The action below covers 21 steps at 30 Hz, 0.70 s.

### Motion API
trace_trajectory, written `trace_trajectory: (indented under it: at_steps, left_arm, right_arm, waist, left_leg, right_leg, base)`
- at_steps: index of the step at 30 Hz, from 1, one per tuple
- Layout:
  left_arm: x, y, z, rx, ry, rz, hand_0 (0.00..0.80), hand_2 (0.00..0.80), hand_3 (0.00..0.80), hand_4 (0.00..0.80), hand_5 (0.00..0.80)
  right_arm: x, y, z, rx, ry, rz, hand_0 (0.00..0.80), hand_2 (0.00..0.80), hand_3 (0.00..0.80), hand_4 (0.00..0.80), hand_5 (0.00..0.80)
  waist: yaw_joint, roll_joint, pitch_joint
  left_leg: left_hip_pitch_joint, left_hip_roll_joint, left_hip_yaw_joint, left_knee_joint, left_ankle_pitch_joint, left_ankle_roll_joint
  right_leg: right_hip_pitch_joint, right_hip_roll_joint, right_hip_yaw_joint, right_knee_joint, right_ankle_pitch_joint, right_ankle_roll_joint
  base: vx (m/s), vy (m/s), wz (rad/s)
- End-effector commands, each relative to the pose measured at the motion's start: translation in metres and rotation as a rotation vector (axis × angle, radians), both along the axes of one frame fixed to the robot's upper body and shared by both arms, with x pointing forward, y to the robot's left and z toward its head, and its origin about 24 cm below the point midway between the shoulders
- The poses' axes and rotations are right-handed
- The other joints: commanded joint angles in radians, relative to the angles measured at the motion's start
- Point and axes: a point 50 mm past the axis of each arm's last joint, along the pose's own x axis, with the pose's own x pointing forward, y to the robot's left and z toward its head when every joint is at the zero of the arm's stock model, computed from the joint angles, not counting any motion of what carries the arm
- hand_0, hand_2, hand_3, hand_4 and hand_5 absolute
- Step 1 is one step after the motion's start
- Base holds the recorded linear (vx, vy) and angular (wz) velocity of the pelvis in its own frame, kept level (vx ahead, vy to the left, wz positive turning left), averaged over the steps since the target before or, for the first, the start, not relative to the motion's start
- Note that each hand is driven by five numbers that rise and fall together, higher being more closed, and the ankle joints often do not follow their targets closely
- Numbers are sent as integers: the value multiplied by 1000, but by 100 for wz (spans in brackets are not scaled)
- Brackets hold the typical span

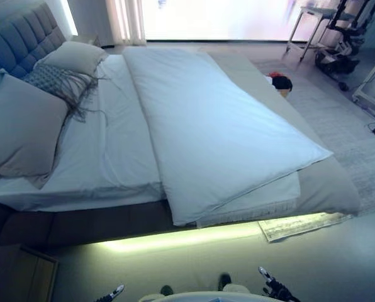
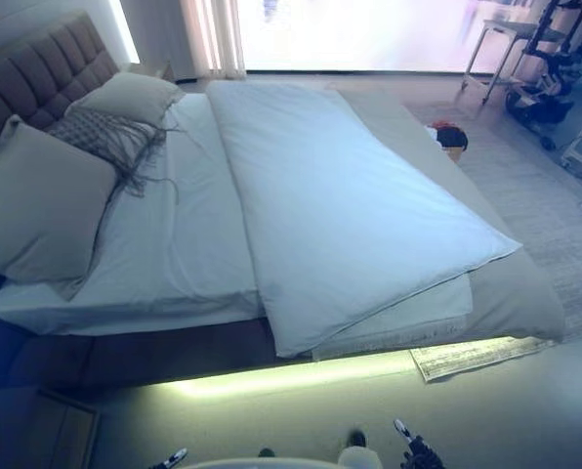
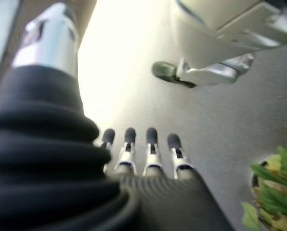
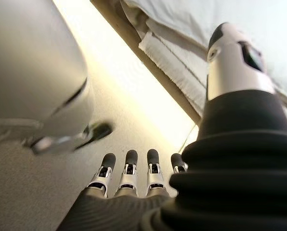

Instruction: Make the bed neatly

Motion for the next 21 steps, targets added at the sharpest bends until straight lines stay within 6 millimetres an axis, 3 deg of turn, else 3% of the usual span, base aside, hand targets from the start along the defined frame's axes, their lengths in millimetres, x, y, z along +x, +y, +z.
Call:
trace_trajectory:
  at_steps: [1, 5, 11, 14, 16, 17, 18, 19, 21]
  left_arm:
    - [19, -11, -1, -12, -59, 25, 0, 0, 0, 0, 0]
    - [2, -24, -6, -46, -8, -22, 0, 0, 0, 0, 0]
    - [-9, -26, -8, -42, 35, -46, 0, 0, 0, 0, 0]
    - [-12, -24, -7, -45, 44, -39, 0, 0, 0, 0, 0]
    - [-12, -26, -8, -52, 37, -28, 0, 0, 0, 0, 0]
    - [-12, -28, -8, -58, 24, -19, 0, 0, 0, 0, 0]
    - [-11, -30, -9, -61, 18, -14, 0, 0, 0, 0, 0]
    - [-12, -32, -9, -66, 15, -6, 0, 0, 0, 0, 0]
    - [-16, -32, -9, -68, 27, 4, 0, 0, 0, 0, 0]
  right_arm:
    - [45, -1, 9, -7, -98, -21, 0, 0, 0, 0, 0]
    - [39, 1, 8, 23, -127, -32, 0, 0, 0, 0, 0]
    - [41, -3, 10, 3, -147, -28, 0, 0, 0, 0, 0]
    - [47, -4, 12, 3, -151, 22, 0, 0, 0, 0, 0]
    - [47, -4, 12, -2, -144, 75, 0, 0, 0, 0, 0]
    - [49, -4, 13, -6, -140, 102, 0, 0, 0, 0, 0]
    - [50, -4, 13, -6, -137, 110, 0, 0, 0, 0, 0]
    - [51, -4, 13, -7, -136, 116, 0, 0, 0, 0, 0]
    - [51, -7, 14, 1, -144, 107, 0, 0, 0, 0, 0]
  waist:
    - [10, 23, 43]
    - [8, 12, 7]
    - [8, 21, -11]
    - [0, 27, -10]
    - [2, 29, -2]
    - [16, 18, 18]
    - [22, 16, 29]
    - [27, 15, 41]
    - [33, 24, 48]
  left_leg:
    - [19, 13, -28, 65, -93, -65]
    - [73, 33, -9, 76, -117, -76]
    - [93, 51, -12, 92, -127, -97]
    - [83, 57, -19, 168, -163, -109]
    - [34, 67, -27, 294, -106, -130]
    - [-59, 73, -48, 447, -24, -150]
    - [-113, 78, -65, 500, 2, -160]
    - [-141, 86, -69, 503, 2, -165]
    - [-111, 126, -60, 353, -2, -171]
  right_leg:
    - [32, 41, -9, 17, 115, -29]
    - [132, 48, -27, -6, 78, -50]
    - [191, 57, -37, -9, 36, -69]
    - [183, 52, -28, 23, 2, -89]
    - [196, 62, -26, 31, -21, -116]
    - [215, 59, -23, 26, -25, -135]
    - [223, 59, -21, 26, -27, -139]
    - [232, 57, -16, 28, -31, -138]
    - [251, 43, -15, 30, -41, -117]
  base:
    - [189, -188, 52]
    - [255, -155, 34]
    - [226, -86, -1]
    - [181, -23, -3]
    - [123, -10, -1]
    - [79, -12, 0]
    - [108, 41, 0]
    - [151, 151, -9]
    - [231, 259, -36]
